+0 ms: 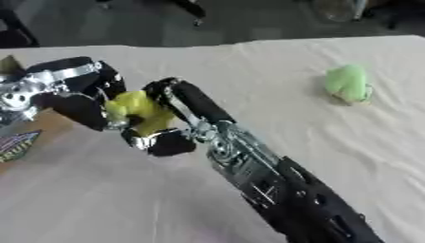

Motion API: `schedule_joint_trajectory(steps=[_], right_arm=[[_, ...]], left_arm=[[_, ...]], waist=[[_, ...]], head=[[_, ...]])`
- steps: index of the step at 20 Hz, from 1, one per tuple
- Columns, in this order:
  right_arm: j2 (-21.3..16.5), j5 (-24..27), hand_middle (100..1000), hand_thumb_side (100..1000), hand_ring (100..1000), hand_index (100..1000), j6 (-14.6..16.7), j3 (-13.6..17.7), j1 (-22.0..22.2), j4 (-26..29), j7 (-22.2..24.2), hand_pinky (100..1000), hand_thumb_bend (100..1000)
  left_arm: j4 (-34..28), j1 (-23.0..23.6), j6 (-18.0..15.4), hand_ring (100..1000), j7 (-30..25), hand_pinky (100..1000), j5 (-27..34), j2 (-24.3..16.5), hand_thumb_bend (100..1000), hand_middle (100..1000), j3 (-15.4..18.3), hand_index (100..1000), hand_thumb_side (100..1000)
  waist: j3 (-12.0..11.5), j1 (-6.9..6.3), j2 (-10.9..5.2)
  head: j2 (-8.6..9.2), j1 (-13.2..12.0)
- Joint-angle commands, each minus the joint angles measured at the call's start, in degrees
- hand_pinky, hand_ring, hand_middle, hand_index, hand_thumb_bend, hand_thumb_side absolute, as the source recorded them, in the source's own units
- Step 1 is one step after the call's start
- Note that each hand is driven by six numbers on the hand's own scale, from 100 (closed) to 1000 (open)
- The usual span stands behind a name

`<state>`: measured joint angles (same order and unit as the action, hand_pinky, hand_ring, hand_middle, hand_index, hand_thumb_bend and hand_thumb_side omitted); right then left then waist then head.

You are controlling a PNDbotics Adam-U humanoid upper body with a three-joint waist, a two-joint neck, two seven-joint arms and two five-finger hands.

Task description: Pick up the objects with one hand, pass them to the other hand, and then place them into the box on the other side of the table.

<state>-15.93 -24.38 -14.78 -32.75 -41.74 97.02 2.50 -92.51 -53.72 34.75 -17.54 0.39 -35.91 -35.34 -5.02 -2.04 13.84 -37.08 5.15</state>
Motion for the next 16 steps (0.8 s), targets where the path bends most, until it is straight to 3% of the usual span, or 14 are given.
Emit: schedule_joint_trajectory(steps=[1,5,16], right_arm=[[-1.3,0.5,722,492,729,809,-0.3,0.5,-0.4,1.8,-0.4,768,524],[-1.7,0.3,745,537,744,827,-0.2,0.5,-0.3,2.3,0.1,773,566],[-3.3,0.3,752,537,745,825,-1.0,1.2,0.5,3.2,-0.4,774,552]], left_arm=[[-1.2,-0.3,-0.2,528,0.9,494,0.0,-3.1,105,360,1.8,349,171],[-2.0,0.8,-0.4,520,2.8,475,0.2,-3.9,100,352,3.0,362,168],[-4.4,4.6,-0.3,503,9.6,439,1.4,-6.7,100,325,7.7,356,154]], waist=[[0.0,0.03,-1.19],[0.0,0.05,-1.14],[-0.1,0.33,-0.93]], head=[[0.58,0.0],[0.52,0.2],[0.39,0.5]])
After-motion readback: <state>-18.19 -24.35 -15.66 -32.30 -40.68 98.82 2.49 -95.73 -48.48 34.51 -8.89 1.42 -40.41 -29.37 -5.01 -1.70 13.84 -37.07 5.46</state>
